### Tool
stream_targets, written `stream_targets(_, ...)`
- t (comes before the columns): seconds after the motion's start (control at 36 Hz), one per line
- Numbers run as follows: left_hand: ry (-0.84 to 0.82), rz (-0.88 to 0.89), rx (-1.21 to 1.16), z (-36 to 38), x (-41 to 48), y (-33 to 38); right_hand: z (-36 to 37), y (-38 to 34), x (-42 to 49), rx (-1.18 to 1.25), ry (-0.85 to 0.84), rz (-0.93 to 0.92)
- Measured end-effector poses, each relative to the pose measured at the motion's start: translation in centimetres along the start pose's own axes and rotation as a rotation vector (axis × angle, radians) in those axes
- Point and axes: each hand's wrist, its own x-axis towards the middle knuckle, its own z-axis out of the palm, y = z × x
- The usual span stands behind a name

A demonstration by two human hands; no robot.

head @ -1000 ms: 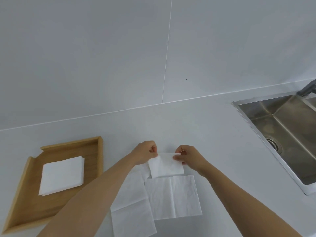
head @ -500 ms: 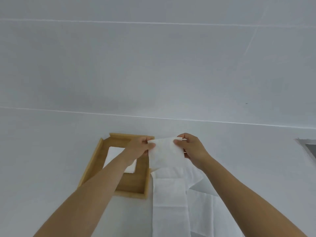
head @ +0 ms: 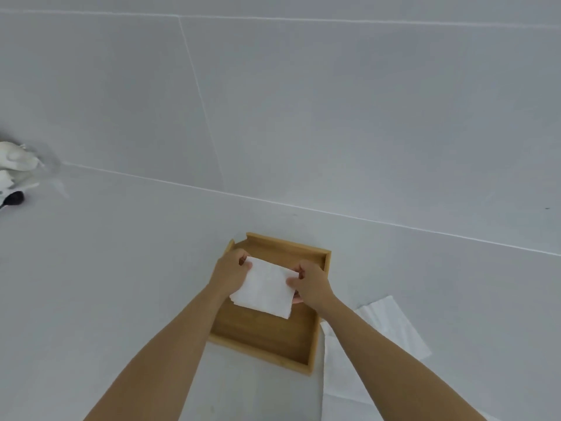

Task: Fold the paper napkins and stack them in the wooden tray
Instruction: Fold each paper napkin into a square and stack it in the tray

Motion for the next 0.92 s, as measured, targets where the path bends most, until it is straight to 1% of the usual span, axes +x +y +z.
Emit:
stream_targets(0.14, 0.033, -0.013, 0.025, 0.9, 1.1, -1.5, 1.1, 0.8, 1.6, -0.084, 0.063, 0.02)
stream_targets(0.31, 0.075, -0.004, 0.039, 2.1, 2.2, -1.8, 1.3, 1.3, 3.0, -0.137, 0.122, -0.011)
stream_targets(0.44, 0.133, -0.006, 0.045, 2.9, 2.4, -2.2, 1.6, 1.9, 3.4, -0.208, 0.124, 0.004)
stream_targets(0.61, 0.168, -0.01, 0.154, 3.3, 2.0, -2.4, 1.9, 2.3, 3.1, -0.281, 0.11, -0.014)
stream_targets(0.75, 0.202, -0.064, 0.062, 3.1, 1.5, -1.6, 1.0, 1.9, 2.3, -0.326, 0.123, -0.073)
stream_targets(0.83, 0.241, 0.0, 0.06, 3.3, 0.9, -0.1, -0.5, 1.4, 1.4, -0.291, 0.175, -0.134)
stream_targets(0.92, 0.19, 0.146, 0.109, 4.1, 0.2, 2.1, -2.9, 1.7, 0.5, -0.313, 0.227, -0.171)
